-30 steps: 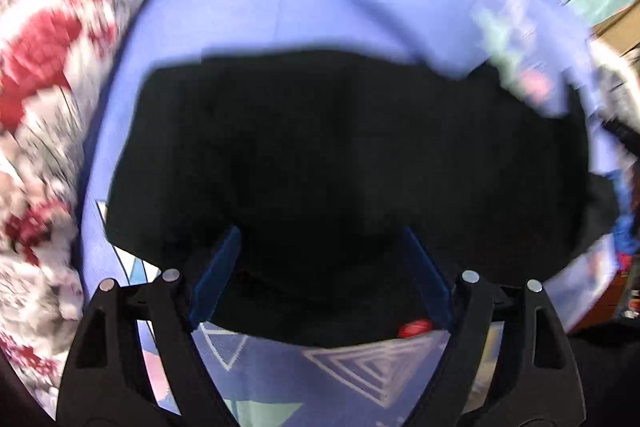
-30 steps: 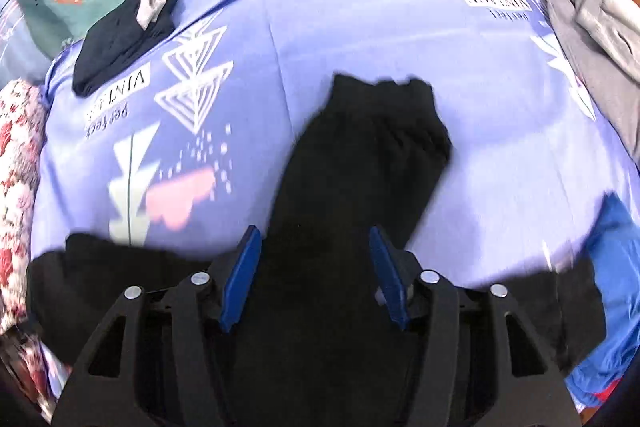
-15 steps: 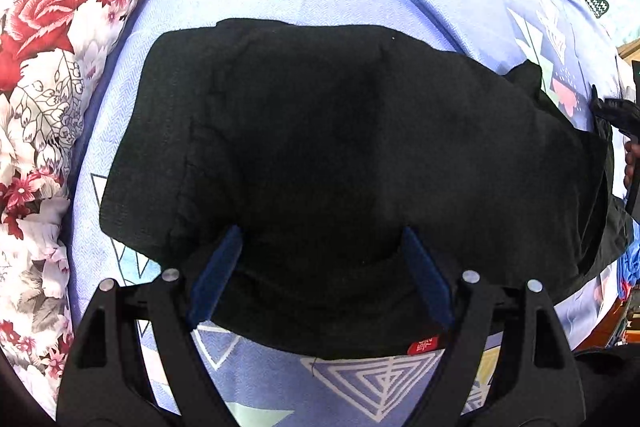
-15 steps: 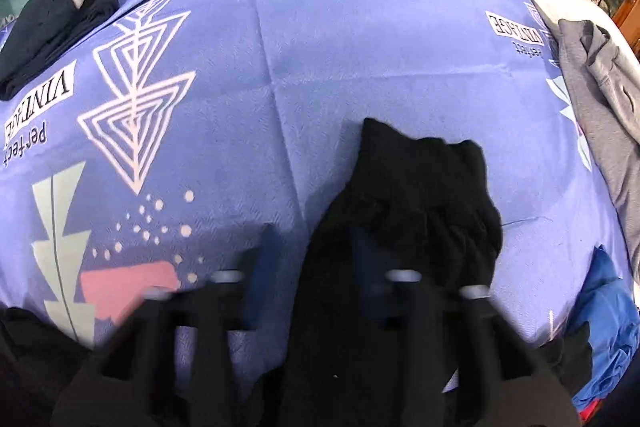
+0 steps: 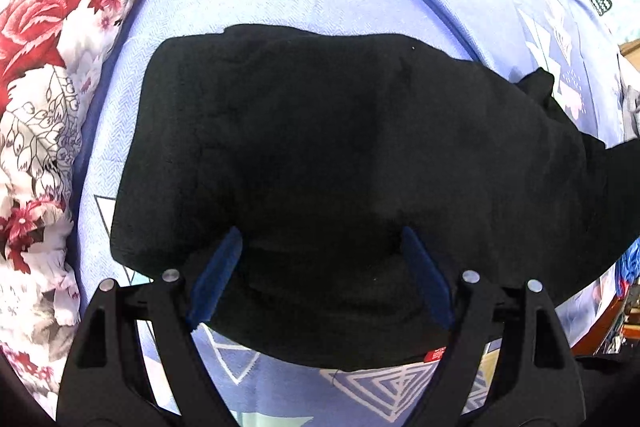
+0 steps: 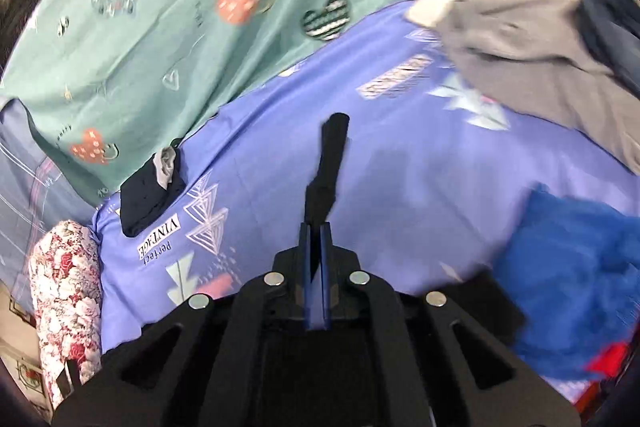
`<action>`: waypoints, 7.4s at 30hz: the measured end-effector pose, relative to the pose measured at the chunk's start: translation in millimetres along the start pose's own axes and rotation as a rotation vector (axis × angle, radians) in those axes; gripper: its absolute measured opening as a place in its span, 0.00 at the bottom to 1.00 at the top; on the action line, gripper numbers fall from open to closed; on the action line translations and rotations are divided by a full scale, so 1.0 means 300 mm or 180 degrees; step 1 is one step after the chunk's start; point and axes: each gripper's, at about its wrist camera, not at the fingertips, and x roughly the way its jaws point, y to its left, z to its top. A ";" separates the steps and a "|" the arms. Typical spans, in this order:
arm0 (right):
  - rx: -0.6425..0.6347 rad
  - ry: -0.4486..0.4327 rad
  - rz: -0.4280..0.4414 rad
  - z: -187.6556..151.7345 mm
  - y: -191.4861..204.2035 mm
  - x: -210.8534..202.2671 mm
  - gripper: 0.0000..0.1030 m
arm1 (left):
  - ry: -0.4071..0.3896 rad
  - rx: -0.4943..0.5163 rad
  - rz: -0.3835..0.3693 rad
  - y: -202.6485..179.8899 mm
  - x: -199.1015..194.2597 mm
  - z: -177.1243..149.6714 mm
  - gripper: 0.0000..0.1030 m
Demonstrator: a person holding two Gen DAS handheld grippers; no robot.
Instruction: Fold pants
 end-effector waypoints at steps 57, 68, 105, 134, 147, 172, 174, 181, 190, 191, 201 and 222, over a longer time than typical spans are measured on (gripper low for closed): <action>0.0039 0.0581 -0.1242 -0.273 -0.161 -0.001 0.38 | -0.0244 0.0383 -0.0149 0.048 -0.170 -0.033 0.79; -0.0842 0.1633 -0.0643 -0.511 0.240 0.427 0.38 | -0.0452 -0.0364 0.0307 0.219 -0.143 -0.052 0.80; -0.2255 0.1493 0.0294 -0.523 1.161 0.903 0.03 | -0.0290 -0.0759 0.0390 0.322 -0.122 -0.145 0.85; -0.2074 0.1694 0.0889 -0.569 1.169 0.880 0.07 | -0.0407 -0.0536 0.0677 0.202 -0.007 0.193 0.90; -0.0972 0.1428 0.0206 -0.385 0.431 0.540 0.50 | -0.0670 -0.0445 0.0641 0.167 -0.118 0.119 0.89; 0.0720 0.1129 -0.0187 -0.333 -0.382 0.045 0.59 | -0.0603 0.0001 -0.0008 -0.117 -0.139 0.088 0.89; 0.0882 0.1137 -0.0191 -0.373 -0.405 0.069 0.60 | -0.0491 0.0038 -0.0145 -0.163 -0.090 0.072 0.90; 0.0964 0.0836 -0.0172 -0.363 -0.393 0.172 0.60 | -0.0242 0.0197 0.0075 -0.206 0.063 0.010 0.90; 0.1311 0.0825 -0.0096 -0.337 -0.384 0.230 0.18 | -0.0170 0.0167 0.0055 -0.217 0.056 0.020 0.92; 0.1427 0.0814 -0.0004 -0.343 -0.389 0.222 0.18 | -0.0166 0.0155 0.0028 -0.214 0.051 0.021 0.92; 0.1691 0.0659 0.0217 -0.319 -0.330 0.180 0.14 | -0.0284 0.0216 -0.0117 -0.186 -0.025 0.030 0.92; -0.0924 0.1693 0.0808 -0.592 0.602 0.417 0.14 | -0.0535 0.0083 -0.0158 -0.096 -0.126 0.040 0.92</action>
